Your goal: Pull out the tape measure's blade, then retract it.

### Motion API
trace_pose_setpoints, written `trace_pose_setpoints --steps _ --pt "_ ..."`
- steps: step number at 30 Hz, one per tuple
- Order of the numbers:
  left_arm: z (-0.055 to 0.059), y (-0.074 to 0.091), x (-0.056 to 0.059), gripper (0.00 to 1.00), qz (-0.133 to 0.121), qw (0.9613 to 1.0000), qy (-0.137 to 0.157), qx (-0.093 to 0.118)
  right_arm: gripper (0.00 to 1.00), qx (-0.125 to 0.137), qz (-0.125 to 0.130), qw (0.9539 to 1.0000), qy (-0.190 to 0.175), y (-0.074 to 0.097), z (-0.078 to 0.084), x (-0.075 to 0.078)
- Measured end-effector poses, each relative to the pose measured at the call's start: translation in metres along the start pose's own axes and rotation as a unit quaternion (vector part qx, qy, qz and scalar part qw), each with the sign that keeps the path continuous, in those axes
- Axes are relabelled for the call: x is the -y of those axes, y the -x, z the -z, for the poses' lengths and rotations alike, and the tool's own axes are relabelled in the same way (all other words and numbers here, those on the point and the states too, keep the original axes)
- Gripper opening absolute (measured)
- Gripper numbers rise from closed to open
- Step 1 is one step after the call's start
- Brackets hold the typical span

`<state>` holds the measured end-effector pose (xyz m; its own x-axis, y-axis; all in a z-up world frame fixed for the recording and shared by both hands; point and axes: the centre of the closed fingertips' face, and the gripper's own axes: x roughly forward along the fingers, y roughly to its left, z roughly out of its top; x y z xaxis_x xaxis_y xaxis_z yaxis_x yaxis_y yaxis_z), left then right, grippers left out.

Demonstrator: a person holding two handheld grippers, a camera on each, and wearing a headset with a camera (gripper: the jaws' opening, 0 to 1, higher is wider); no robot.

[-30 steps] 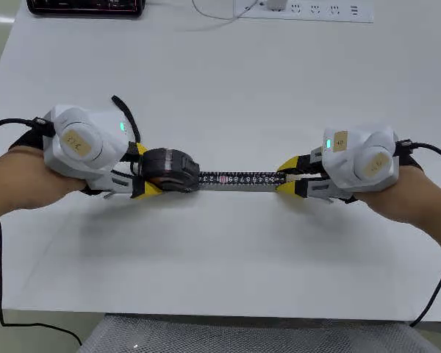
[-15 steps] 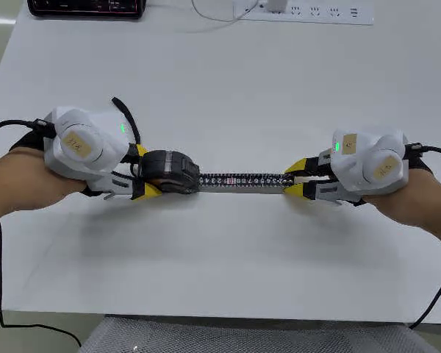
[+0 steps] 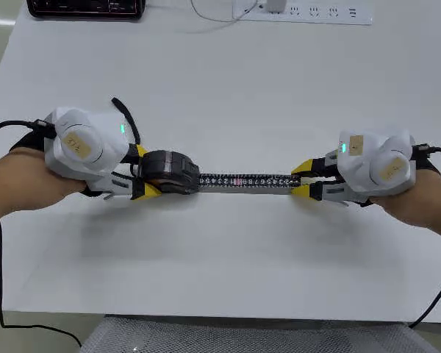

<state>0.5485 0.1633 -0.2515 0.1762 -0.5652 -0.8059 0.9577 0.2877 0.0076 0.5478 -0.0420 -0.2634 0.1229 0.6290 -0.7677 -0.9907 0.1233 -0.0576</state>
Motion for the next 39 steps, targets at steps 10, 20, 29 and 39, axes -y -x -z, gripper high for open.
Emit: trace_pose_setpoints --steps 10,20,29,39 --pt "0.000 0.000 0.000 0.27 0.000 1.0000 0.000 -0.001 0.09 -0.006 0.002 1.0000 -0.002 0.005 0.007 0.001" --pt "0.000 0.000 0.000 0.27 0.000 1.0000 -0.001 -0.001 0.09 -0.011 0.005 0.9999 -0.001 0.011 0.014 0.003" --pt "0.000 0.000 0.000 0.27 0.001 1.0000 -0.001 -0.002 0.09 -0.014 0.008 0.9999 -0.004 0.015 0.018 0.004" --pt "0.000 0.000 0.000 0.27 0.001 1.0000 -0.001 -0.003 0.09 -0.020 0.010 0.9997 -0.004 0.021 0.023 0.005"
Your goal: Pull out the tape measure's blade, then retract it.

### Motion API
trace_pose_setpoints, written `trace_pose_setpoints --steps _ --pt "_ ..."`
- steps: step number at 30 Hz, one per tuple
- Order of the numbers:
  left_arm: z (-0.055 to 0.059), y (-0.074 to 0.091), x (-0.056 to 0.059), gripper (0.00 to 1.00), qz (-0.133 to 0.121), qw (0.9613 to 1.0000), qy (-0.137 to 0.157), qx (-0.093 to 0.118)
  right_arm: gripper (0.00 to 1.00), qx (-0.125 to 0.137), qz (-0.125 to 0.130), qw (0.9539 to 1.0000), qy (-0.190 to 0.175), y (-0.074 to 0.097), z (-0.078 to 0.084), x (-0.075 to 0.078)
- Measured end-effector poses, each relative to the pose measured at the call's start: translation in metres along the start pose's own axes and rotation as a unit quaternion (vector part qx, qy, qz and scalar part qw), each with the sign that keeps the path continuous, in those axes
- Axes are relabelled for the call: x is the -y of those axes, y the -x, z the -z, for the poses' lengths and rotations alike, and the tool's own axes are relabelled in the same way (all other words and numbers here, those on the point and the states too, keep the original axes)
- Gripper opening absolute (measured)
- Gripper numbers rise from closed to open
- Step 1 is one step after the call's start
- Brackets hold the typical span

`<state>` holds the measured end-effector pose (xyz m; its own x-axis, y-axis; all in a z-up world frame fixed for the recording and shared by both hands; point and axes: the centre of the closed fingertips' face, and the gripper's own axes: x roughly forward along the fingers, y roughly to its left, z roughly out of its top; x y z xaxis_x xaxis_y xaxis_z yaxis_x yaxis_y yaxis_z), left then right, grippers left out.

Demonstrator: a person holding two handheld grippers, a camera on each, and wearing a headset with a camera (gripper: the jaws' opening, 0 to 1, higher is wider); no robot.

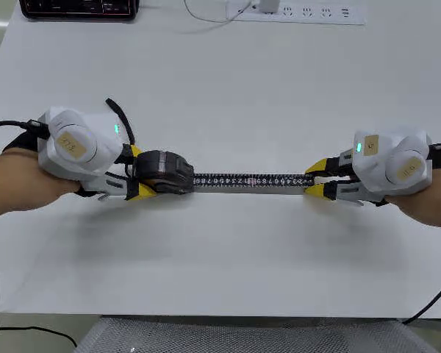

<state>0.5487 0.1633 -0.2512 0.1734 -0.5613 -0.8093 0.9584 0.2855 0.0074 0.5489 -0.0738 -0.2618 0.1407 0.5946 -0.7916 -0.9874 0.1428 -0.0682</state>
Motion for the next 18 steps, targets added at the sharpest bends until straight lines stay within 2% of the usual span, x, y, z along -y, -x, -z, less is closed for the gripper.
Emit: trace_pose_setpoints --steps 18 --pt "0.001 0.000 0.000 0.27 0.001 1.0000 -0.002 -0.001 0.09 -0.012 0.005 0.9999 -0.003 0.011 0.013 0.000"
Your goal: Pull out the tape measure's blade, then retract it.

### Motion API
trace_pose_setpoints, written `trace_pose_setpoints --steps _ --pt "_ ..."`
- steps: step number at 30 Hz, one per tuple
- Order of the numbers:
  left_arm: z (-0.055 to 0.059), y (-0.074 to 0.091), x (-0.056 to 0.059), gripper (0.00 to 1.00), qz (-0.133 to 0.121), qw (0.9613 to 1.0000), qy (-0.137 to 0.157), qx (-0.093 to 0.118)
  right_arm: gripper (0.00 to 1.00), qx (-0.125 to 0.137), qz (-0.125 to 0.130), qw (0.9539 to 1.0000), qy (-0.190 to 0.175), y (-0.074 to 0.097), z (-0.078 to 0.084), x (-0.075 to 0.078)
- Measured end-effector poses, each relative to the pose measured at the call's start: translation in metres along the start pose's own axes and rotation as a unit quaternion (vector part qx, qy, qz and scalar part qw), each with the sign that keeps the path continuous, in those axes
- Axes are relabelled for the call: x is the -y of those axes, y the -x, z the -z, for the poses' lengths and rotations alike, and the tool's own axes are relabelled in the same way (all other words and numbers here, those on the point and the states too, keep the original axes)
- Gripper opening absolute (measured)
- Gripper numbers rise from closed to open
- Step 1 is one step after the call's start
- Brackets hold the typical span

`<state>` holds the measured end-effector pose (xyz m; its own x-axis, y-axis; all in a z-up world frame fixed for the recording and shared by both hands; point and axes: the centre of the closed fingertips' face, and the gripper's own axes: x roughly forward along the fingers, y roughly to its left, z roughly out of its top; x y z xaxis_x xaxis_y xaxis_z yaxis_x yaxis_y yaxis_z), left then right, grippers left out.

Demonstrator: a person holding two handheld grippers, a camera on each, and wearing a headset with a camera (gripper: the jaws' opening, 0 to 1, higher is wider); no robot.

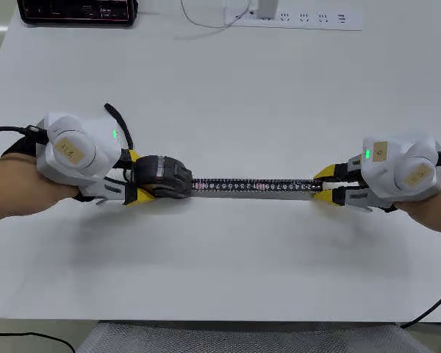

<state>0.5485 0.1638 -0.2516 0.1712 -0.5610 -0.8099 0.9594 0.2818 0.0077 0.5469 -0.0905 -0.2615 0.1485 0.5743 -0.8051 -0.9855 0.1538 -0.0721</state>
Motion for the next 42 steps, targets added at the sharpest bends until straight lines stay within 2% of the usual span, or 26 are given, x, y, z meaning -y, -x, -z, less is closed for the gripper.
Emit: trace_pose_setpoints --steps 14,42 --pt "-0.001 0.000 0.001 0.27 -0.001 1.0000 0.001 0.001 0.09 -0.013 0.003 0.9999 -0.006 0.008 0.015 0.002" --pt "0.000 0.000 0.000 0.27 -0.002 1.0000 -0.001 -0.001 0.09 -0.035 0.008 0.9993 -0.008 0.021 0.032 0.006"
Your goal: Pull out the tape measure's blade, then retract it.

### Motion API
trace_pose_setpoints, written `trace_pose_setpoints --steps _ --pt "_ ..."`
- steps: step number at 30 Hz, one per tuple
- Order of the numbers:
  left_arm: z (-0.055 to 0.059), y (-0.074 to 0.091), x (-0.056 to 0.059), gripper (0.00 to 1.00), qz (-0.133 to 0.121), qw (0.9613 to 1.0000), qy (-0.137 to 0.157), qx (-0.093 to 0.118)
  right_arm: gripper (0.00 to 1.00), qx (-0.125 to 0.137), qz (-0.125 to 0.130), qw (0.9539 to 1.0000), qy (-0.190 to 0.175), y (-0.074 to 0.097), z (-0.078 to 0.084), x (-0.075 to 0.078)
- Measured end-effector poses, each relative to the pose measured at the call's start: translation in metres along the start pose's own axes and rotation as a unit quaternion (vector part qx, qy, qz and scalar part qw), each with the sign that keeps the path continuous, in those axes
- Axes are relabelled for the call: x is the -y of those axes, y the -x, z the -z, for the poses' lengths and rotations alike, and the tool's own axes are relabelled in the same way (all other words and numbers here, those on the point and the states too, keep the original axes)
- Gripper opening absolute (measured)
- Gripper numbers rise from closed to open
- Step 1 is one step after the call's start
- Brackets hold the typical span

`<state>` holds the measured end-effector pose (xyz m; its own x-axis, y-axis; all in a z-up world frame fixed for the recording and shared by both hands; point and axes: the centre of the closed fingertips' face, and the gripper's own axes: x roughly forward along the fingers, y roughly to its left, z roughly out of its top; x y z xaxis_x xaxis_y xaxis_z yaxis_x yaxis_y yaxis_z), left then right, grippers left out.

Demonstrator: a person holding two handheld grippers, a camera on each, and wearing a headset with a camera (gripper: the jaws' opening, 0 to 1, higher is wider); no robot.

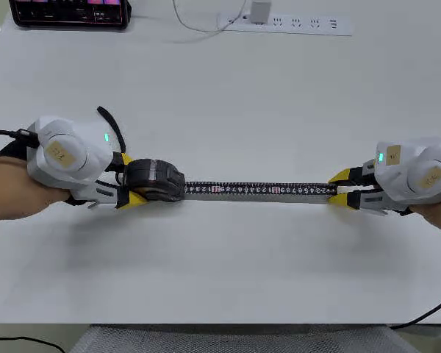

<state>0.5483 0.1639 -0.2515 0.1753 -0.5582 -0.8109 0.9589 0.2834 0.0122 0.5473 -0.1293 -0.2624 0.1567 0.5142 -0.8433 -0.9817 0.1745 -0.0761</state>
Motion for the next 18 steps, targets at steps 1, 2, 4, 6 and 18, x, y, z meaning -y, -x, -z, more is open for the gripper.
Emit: trace_pose_setpoints --steps 1,2,4,6,18 --pt "0.0000 0.0000 0.0000 0.27 0.000 1.0000 0.000 0.000 0.09 0.000 0.000 1.0000 0.000 -0.0002 0.0001 0.0002" --pt "0.0000 -0.0001 0.0001 0.27 0.000 1.0000 0.001 0.000 0.09 0.000 -0.001 1.0000 -0.001 -0.0003 0.0003 0.0001" --pt "-0.0004 -0.0003 0.0000 0.27 0.000 1.0000 0.001 0.001 0.09 -0.003 -0.001 1.0000 -0.001 -0.0011 0.0007 0.0004" --pt "-0.0006 -0.0004 -0.0001 0.27 0.000 1.0000 0.001 0.002 0.09 -0.005 -0.001 1.0000 -0.002 -0.0013 0.0006 0.0005" --pt "-0.0033 -0.0016 -0.0002 0.28 -0.005 0.9999 0.012 0.002 0.10 -0.024 -0.025 0.9994 0.000 -0.0031 0.0001 0.0016"
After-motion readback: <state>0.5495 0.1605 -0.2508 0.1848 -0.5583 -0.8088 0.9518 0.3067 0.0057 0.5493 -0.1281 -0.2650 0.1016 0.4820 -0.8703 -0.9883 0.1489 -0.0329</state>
